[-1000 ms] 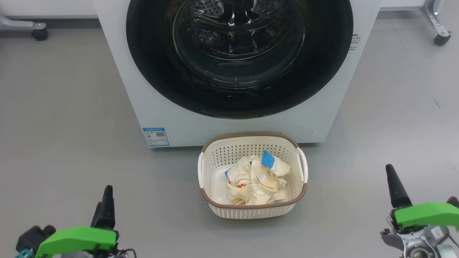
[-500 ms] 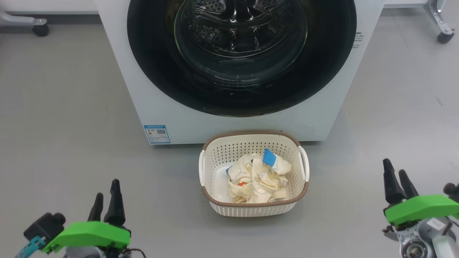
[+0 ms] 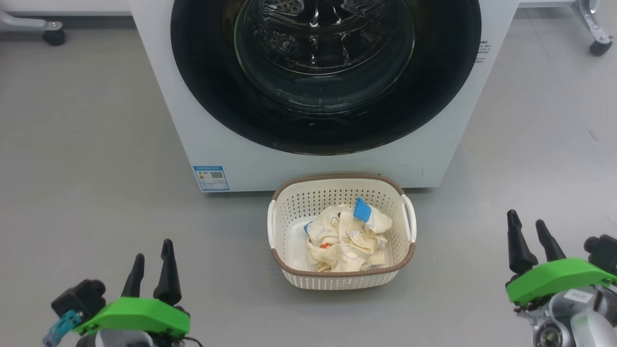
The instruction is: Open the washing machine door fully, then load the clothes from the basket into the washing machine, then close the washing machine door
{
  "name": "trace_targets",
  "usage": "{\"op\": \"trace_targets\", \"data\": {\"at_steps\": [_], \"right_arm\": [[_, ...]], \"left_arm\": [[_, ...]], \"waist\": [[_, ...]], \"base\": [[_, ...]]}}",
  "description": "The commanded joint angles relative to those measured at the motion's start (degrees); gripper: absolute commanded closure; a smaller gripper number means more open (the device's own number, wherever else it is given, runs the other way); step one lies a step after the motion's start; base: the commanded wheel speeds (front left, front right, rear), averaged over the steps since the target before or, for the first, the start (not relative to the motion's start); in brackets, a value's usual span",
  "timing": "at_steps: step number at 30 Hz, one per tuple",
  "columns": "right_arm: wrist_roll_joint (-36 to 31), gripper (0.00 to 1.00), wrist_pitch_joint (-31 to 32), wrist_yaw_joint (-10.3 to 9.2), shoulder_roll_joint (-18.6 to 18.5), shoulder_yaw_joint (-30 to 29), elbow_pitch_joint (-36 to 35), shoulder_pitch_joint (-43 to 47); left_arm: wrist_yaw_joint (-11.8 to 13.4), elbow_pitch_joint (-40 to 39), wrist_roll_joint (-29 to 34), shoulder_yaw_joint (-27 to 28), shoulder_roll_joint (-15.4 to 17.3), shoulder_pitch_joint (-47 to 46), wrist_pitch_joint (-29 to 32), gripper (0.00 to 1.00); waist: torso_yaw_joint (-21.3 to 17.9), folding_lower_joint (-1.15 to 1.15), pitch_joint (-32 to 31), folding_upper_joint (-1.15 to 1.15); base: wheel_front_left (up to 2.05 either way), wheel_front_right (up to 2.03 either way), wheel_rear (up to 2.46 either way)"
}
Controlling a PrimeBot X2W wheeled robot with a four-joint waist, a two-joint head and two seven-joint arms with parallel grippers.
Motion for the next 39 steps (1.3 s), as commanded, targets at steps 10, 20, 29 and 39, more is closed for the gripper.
{"op": "trace_targets", "data": {"at_steps": [10, 20, 29, 39], "right_arm": [[-8.92, 0.0, -1.48, -0.12, -0.73, 1.58, -3.51, -3.25], [-16.55, 0.0, -2.52, -0.14, -0.59, 3.25, -4.57, -3.22], [-23.2, 0.0, -3.39, -0.15, -0.56, 4.44, -5.65, -3.31], [-30.71, 0.0, -4.53, -0.16, -0.59, 5.24, -6.62, -3.32]], "left_arm": [[0.06, -1.13, 7.37, -0.18, 1.25, -4.04, -2.34, 0.0], [-0.08, -0.63, 13.71, -1.56, 1.35, -4.86, -4.03, 0.0], [0.19, -0.57, 19.43, -2.24, 1.39, -5.52, -5.56, 0.0], [0.78, -0.33, 26.18, -3.08, 1.47, -6.17, -7.24, 0.0]], "waist": [[0.13, 0.0, 0.21, 0.0], [0.32, 0.0, 0.56, 0.0], [0.27, 0.0, 0.9, 0.0], [0.03, 0.0, 1.24, 0.0]], "base": [[0.0, 0.0, 0.0], [0.0, 0.0, 0.0], [0.0, 0.0, 0.0], [0.0, 0.0, 0.0]]}}
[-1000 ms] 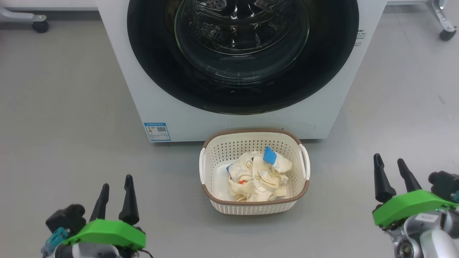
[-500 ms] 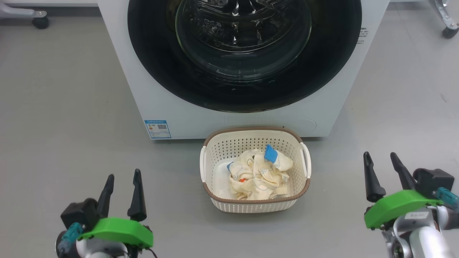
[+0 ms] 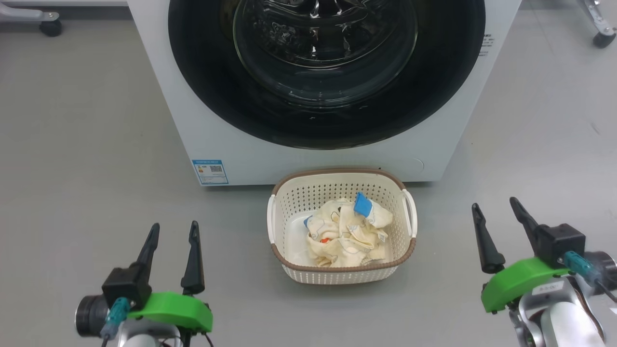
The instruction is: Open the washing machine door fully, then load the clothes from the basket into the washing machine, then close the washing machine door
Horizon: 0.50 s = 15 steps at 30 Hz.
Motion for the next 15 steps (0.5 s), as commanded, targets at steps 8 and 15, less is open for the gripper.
{"op": "trace_targets", "data": {"at_steps": [8, 15], "right_arm": [[-7.7, 0.0, -1.78, -0.17, -0.7, 1.38, -3.04, -3.54], [-7.59, 0.0, -1.94, -0.17, -0.66, 0.95, -3.18, -3.63]], "left_arm": [[0.79, -1.29, 6.83, 0.57, 1.15, -3.6, -2.33, 0.0], [0.85, -1.24, 6.7, 0.53, 1.1, -3.65, -2.33, 0.0]], "waist": [[-0.01, 0.0, 0.41, 0.0], [-0.05, 0.0, 0.55, 0.0]], "base": [[0.0, 0.0, 0.0], [0.0, 0.0, 0.0]]}}
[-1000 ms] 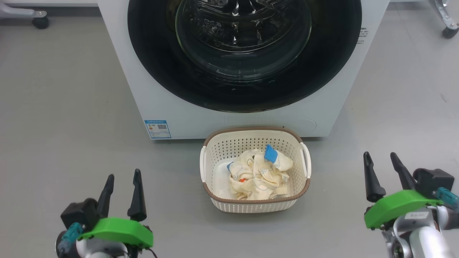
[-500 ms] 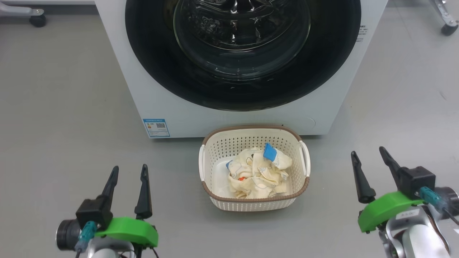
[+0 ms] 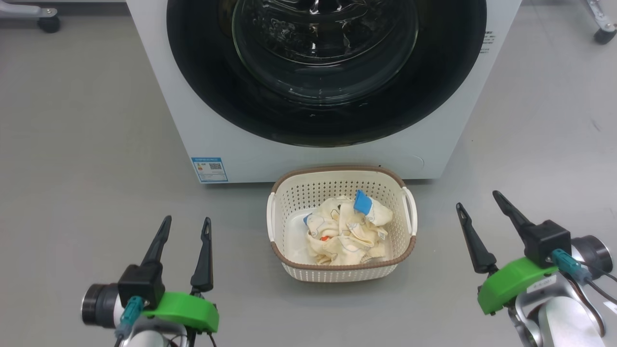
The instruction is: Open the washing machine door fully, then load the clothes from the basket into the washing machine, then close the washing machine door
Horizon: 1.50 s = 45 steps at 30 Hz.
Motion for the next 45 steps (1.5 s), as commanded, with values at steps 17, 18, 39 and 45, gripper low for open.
{"op": "trace_targets", "data": {"at_steps": [17, 18, 39, 45], "right_arm": [[0.46, 0.0, -1.23, -0.17, -0.61, 0.81, -2.01, -2.89], [0.5, 0.0, -1.24, -0.17, -0.61, 0.81, -2.0, -2.89], [0.66, 0.0, -1.24, -0.17, -0.6, 0.56, -2.12, -3.27], [0.74, 0.0, -1.33, -0.17, -0.6, 0.53, -2.08, -3.29]], "left_arm": [[0.43, -1.53, 0.06, 1.82, 1.14, -2.81, -0.63, 0.0], [0.45, -1.47, 0.06, 1.82, 1.17, -2.81, -0.63, 0.0], [0.57, -1.98, 0.16, 1.77, 1.34, -3.38, -0.63, 0.0], [0.61, -2.13, 0.28, 1.73, 1.32, -3.37, -0.63, 0.0]], "waist": [[-0.29, 0.0, 0.27, 0.0], [-0.31, 0.0, 0.26, 0.0], [-0.97, 0.0, 1.2, 0.0], [-1.2, 0.0, 1.31, 0.0]], "base": [[0.0, 0.0, 0.0], [0.0, 0.0, 0.0], [0.57, 0.57, -1.14], [1.23, 1.23, -2.46]]}}
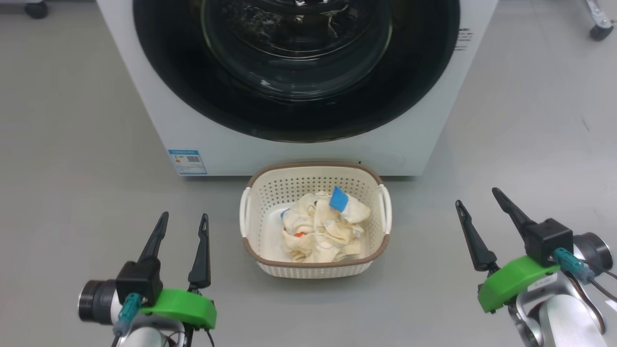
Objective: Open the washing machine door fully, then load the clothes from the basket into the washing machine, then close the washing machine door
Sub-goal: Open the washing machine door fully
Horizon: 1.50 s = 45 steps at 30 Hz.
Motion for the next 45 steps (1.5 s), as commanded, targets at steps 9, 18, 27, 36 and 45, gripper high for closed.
{"op": "trace_targets", "data": {"at_steps": [9, 18, 27, 36, 45], "right_arm": [[1.18, 0.0, -1.9, -0.17, -0.78, 0.91, -2.38, -3.3], [1.14, 0.0, -2.28, -0.17, -0.78, 0.73, -2.06, -3.37], [1.19, 0.0, -2.35, -0.17, -0.77, 0.66, -1.89, -3.76], [1.22, 0.0, -2.57, -0.17, -0.77, 0.56, -1.6, -3.85], [1.18, 0.0, -2.68, -0.17, -0.77, 0.43, -1.59, -3.85]], "left_arm": [[0.26, -1.71, 0.65, 1.87, 0.93, -3.0, -0.63, 0.0], [0.48, -1.75, 0.77, 1.71, 0.85, -3.01, -0.63, 0.0], [0.49, -2.22, 1.25, 1.51, 1.15, -3.16, -0.63, 0.0], [1.43, -2.23, 1.78, 1.64, 1.28, -3.12, -0.63, 0.0], [1.53, -2.62, 1.57, 1.47, 1.1, -3.02, -0.63, 0.0]], "waist": [[-0.28, 0.0, 0.41, 0.0], [-0.38, 0.0, 0.38, 0.0], [-0.6, 0.0, 0.66, 0.0], [-0.74, 0.0, 0.68, 0.0], [-0.76, 0.0, 0.8, 0.0]], "base": [[1.23, 1.23, -2.46], [1.22, 1.22, -2.44], [0.75, 0.75, -1.5], [0.11, 0.11, -0.22], [0.0, 0.0, 0.0]]}}
